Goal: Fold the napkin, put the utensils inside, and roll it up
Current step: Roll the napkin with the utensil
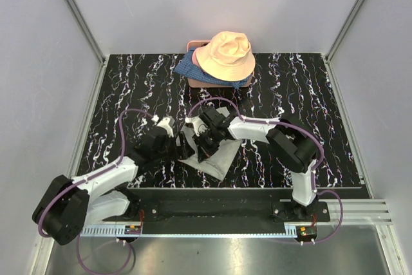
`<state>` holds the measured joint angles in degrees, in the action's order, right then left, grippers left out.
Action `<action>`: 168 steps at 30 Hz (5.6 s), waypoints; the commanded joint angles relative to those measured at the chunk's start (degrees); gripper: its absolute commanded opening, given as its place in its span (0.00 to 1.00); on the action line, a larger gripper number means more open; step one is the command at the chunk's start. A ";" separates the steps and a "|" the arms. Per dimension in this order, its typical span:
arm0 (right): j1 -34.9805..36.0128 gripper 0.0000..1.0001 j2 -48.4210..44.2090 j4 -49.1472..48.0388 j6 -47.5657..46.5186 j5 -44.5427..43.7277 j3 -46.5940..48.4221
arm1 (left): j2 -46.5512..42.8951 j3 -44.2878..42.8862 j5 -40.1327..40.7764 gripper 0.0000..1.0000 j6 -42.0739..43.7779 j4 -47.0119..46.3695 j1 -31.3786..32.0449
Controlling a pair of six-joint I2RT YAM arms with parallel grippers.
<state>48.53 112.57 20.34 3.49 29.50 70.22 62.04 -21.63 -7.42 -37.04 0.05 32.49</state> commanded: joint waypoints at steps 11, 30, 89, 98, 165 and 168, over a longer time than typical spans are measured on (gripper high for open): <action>-7.05 0.00 8.35 1.81 -0.76 19.44 1.15 | -11.59 1.67 9.88 0.91 7.94 4.96 -0.41; -9.25 0.00 12.32 3.74 -3.31 24.38 2.29 | 0.79 1.15 13.75 0.71 6.45 -6.73 -0.50; 17.03 0.77 -13.35 -23.68 -0.33 -31.08 -16.95 | 18.20 -15.81 -2.86 0.00 9.26 21.30 -0.59; 17.12 0.46 -9.66 -21.14 2.14 -26.78 -17.39 | 17.94 -15.99 -3.04 0.00 9.26 21.22 -0.85; 16.33 0.69 -10.10 -13.75 -0.24 -27.30 -12.73 | 13.46 -8.96 -3.48 0.15 5.48 12.60 -3.40; 16.33 0.50 -8.87 -13.66 1.16 -27.91 -13.17 | 13.28 -9.13 -3.74 0.18 5.48 12.51 -3.40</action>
<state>64.53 101.60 8.21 2.83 2.13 57.54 74.26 -29.71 -10.83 -32.93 10.68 29.17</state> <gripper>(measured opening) 0.595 0.167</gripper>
